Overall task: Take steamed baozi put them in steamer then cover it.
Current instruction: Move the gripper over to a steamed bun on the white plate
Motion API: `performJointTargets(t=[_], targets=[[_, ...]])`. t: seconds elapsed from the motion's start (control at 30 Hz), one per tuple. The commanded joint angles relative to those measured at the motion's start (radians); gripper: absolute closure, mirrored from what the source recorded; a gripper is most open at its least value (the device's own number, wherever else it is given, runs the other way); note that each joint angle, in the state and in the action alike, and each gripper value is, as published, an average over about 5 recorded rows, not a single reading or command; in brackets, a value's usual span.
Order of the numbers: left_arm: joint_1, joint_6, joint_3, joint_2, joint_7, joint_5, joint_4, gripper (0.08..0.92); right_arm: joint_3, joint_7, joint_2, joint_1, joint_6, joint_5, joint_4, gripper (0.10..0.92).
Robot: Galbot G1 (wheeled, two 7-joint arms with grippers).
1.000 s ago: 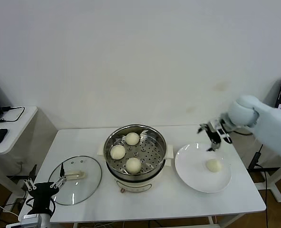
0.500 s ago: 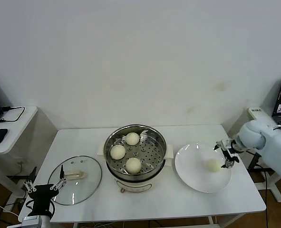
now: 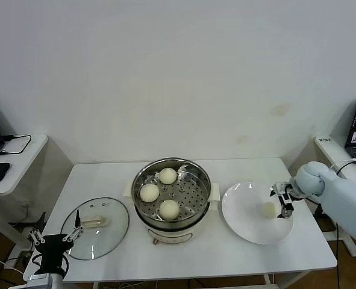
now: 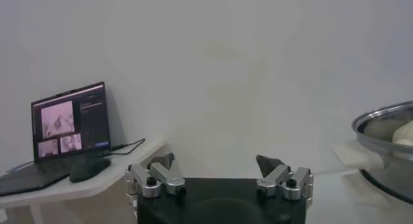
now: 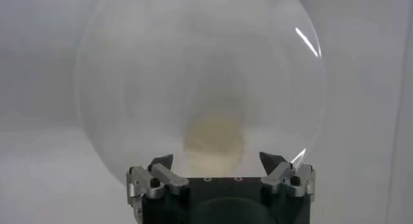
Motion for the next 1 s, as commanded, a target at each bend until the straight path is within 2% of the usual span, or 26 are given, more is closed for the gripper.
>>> performJointTargets(t=[0.03,0.3,0.7,1.0], targets=[[0.001,0.0,0.0,0.001,0.001,-0.001,0.002,0.177,0.02,0.0,0.061,-0.031,-0.021,-0.052,-0.057,0.203],[-0.001,-0.001,0.001,-0.002,0.0,-0.001,0.007,0.177,0.031,-0.004,0.071,-0.036,-0.025,-0.059,-0.076,0.225],[0.0,-0.001,-0.002,-0.006,0.0,0.002,0.01,0.177,0.039,-0.003,0.075,-0.03,-0.04,-0.063,-0.07,0.375],[-0.004,0.0,0.003,-0.007,0.0,0.005,0.006,0.177,-0.117,-0.027,-0.009,0.152,-0.093,0.087,0.054,0.438]])
